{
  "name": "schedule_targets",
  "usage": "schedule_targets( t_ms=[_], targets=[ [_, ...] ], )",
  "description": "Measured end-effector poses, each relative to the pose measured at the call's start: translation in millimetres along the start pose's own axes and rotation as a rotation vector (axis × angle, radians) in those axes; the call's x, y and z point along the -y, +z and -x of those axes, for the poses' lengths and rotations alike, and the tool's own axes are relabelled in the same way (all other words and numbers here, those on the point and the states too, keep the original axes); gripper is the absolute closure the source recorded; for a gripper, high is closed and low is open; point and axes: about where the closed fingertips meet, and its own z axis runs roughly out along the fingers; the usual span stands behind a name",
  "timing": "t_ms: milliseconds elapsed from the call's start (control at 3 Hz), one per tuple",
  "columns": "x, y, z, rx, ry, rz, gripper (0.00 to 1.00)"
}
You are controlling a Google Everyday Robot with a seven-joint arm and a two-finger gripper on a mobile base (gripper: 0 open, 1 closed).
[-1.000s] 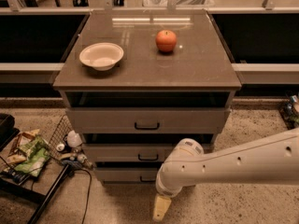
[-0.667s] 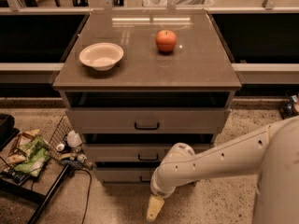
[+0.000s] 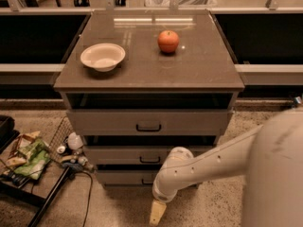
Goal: Open bottom drawer
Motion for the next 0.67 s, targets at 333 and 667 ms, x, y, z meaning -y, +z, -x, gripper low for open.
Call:
schedule_targets(
  t_ms=[333, 667],
  targets=[
    [20.5, 29.4, -16.4, -0.071, 0.025, -0.005, 0.0],
    [46.1, 51.7, -47.9, -0.088, 0.065, -0.018, 0.0]
  ],
)
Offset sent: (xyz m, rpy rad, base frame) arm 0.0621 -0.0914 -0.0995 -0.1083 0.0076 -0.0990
